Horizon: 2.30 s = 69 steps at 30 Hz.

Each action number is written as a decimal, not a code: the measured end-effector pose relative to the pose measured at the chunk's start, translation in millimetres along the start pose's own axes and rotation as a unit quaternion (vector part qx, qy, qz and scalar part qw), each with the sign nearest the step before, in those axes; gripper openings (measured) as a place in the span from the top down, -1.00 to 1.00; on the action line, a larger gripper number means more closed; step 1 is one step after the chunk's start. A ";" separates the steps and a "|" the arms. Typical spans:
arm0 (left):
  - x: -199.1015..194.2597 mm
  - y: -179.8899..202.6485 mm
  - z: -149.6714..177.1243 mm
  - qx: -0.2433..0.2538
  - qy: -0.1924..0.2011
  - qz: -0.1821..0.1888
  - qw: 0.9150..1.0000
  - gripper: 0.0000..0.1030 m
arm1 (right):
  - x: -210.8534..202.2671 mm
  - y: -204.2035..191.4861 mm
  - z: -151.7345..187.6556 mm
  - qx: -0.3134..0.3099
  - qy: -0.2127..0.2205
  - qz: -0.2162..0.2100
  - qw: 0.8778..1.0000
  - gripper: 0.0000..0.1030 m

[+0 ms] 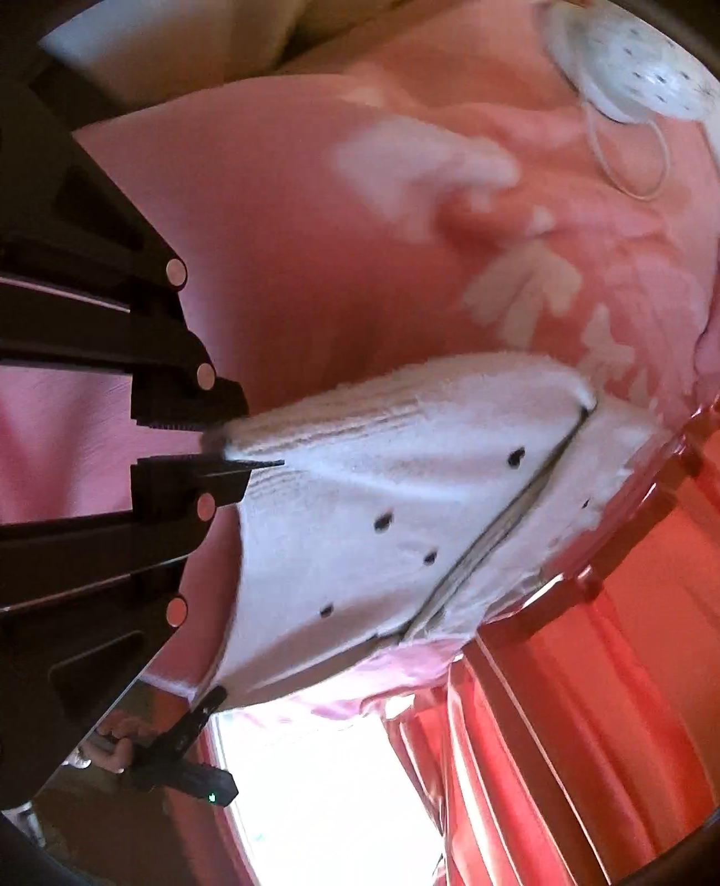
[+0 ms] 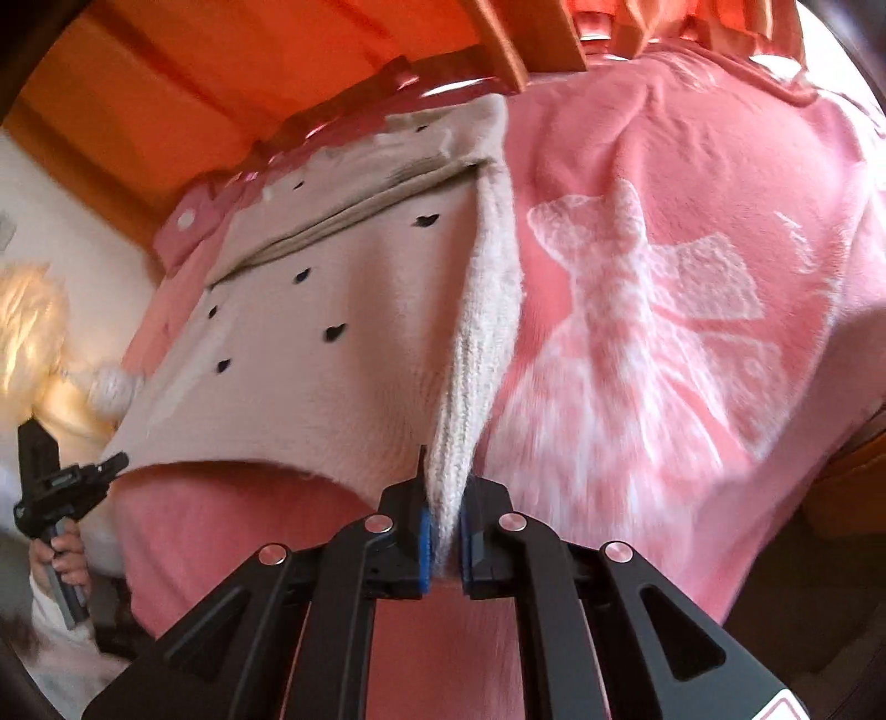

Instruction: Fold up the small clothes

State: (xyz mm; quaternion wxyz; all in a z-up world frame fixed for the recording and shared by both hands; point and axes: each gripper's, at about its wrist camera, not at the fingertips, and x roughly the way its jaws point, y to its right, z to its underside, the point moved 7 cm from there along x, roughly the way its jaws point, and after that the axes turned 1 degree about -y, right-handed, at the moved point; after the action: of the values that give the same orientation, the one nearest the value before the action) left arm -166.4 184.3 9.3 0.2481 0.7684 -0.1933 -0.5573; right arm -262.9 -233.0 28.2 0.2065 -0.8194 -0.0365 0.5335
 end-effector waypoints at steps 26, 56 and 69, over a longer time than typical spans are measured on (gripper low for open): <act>191.5 10.1 -357.9 0.026 0.163 -0.107 0.980 0.87 | 207.2 52.0 -340.9 0.186 0.169 -0.053 0.967 0.80; 195.7 20.2 -353.7 0.075 0.151 -0.130 0.977 0.79 | 193.1 20.7 -335.2 0.057 0.173 0.037 0.983 0.84; 189.8 6.5 -376.4 0.041 0.181 -0.121 0.975 0.79 | 196.3 35.8 -340.2 0.093 0.184 0.042 0.978 0.85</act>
State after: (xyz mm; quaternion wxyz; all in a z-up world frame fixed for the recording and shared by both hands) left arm 249.7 132.7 -34.9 0.1776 0.8837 -0.0732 -0.4267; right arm 118.0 -312.5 -36.5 0.2628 -0.8815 0.0865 0.3826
